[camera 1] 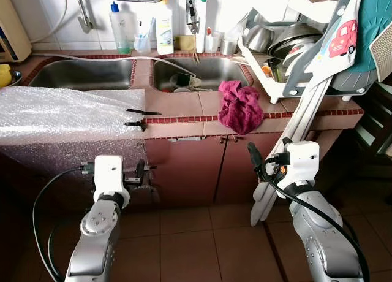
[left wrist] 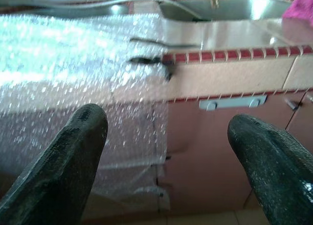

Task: Kitchen organization

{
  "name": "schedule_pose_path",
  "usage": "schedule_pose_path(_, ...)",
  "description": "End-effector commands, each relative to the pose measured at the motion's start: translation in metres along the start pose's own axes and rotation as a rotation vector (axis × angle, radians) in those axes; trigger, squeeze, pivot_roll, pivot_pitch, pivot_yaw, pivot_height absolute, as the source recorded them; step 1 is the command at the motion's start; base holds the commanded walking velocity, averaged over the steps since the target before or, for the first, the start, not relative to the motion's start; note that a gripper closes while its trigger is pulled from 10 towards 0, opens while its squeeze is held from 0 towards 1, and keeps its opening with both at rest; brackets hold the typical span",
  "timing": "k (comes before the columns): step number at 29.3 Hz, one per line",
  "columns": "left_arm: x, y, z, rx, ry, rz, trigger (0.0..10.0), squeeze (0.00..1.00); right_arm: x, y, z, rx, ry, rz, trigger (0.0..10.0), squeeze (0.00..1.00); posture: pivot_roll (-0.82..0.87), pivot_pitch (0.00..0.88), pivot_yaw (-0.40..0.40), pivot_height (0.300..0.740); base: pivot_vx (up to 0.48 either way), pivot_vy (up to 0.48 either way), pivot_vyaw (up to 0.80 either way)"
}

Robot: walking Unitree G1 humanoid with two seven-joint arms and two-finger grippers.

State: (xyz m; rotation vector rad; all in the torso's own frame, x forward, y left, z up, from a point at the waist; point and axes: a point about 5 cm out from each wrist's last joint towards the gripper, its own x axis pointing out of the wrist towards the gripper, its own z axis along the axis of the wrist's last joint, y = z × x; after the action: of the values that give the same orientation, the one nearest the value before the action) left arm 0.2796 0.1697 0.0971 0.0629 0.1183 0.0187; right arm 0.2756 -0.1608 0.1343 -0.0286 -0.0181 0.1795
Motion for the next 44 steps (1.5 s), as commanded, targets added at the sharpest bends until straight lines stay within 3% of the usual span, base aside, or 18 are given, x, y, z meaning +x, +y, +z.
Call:
schedule_pose_path(1, 0.001, 0.000, -0.001, 0.005, 0.010, 0.001, 10.0, 0.00, 0.001, -0.004, 0.001, 0.005, -0.006, -0.020, 10.0, 0.00, 0.02, 0.000, -0.015, 0.740, 0.000, 0.394, 0.00)
schedule_pose_path(34, 0.003, -0.003, -0.013, 0.034, 0.043, 0.006, 10.0, 0.00, 0.005, -0.005, 0.005, 0.033, -0.020, -0.044, 10.0, 0.00, 0.02, 0.000, -0.005, 0.740, 0.000, 0.424, 0.00)
schedule_pose_path(44, 0.008, -0.008, -0.008, 0.044, 0.005, -0.002, 10.0, 0.00, 0.009, -0.002, 0.008, 0.018, -0.028, -0.032, 10.0, 0.00, 0.03, 0.000, -0.011, 0.740, 0.000, 0.000, 0.48)
